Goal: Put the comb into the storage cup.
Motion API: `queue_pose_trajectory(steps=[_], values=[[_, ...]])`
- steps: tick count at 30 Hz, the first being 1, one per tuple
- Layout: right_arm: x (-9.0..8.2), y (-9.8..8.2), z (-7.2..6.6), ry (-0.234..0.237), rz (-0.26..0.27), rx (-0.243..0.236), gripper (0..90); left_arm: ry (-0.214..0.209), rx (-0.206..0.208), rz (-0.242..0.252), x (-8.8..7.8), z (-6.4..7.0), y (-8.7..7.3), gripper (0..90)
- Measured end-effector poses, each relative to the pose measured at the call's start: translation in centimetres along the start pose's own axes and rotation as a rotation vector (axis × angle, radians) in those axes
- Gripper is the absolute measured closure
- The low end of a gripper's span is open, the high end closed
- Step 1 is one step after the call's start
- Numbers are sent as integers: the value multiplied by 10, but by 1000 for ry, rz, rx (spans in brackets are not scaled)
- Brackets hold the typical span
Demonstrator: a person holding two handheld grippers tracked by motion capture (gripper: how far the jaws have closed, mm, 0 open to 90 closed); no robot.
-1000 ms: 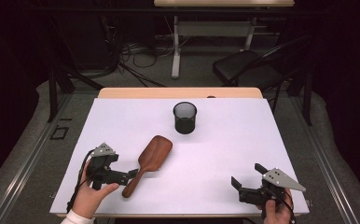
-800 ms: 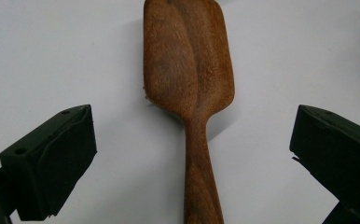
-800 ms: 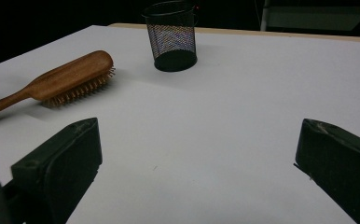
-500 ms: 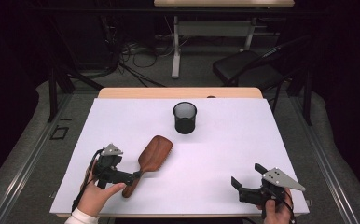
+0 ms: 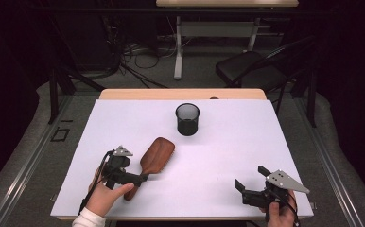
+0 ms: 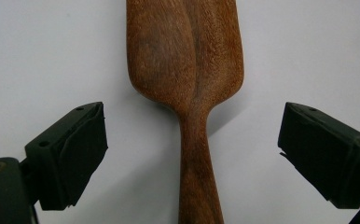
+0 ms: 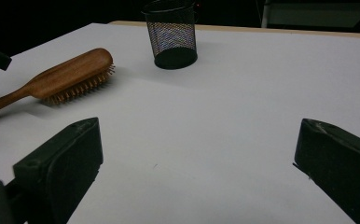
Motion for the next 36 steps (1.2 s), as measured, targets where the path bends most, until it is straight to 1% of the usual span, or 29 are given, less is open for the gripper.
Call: queue_pose_trajectory(steps=[3,6,7,10,11,13,15,17,20,23,28,31,32,33,35,36], values=[[-1,0,0,0,-8,7,9,0,1,-3,1,1,-1,155],[0,0,0,0,-2,12,10,4,5,-13,4,1,-1,155],[-1,0,0,0,-6,14,11,14,2,-16,4,0,-1,155],[-1,0,1,0,-1,13,12,23,5,-24,5,0,-2,156],[-1,0,1,-1,-1,13,13,35,6,-44,7,-2,-4,155],[-1,0,1,-1,-3,13,14,43,12,-68,9,-2,-6,156],[-1,0,2,-1,-7,11,16,43,9,-84,12,-2,-7,156],[-1,0,1,-1,-5,14,17,50,19,-97,13,-2,-8,156],[-1,0,1,0,-9,13,17,56,19,-102,14,-1,-9,166],[0,0,1,0,-6,12,21,73,30,-106,14,-1,-8,199],[0,-1,1,2,-9,15,26,77,29,-119,16,-1,-11,213],[0,-1,0,2,-11,16,27,79,32,-131,16,-1,-12,258],[0,-1,0,2,-11,16,27,83,33,-133,17,-1,-12,258],[0,-1,0,2,-11,16,27,87,38,-141,17,-2,-13,297],[0,-1,1,4,-10,15,27,88,38,-145,17,-2,-13,305],[0,-1,1,2,-10,14,29,85,35,-150,17,-3,-14,328]])
Point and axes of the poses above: each handheld gripper's, and its own axes: x roughly forward along the jaws, y roughly out of its top, z roughly to its right, the point moved 6 cm from there along x, roughly forward along the jaws, and after that the axes turned 13 degrees about z, right-handed, at the moved point
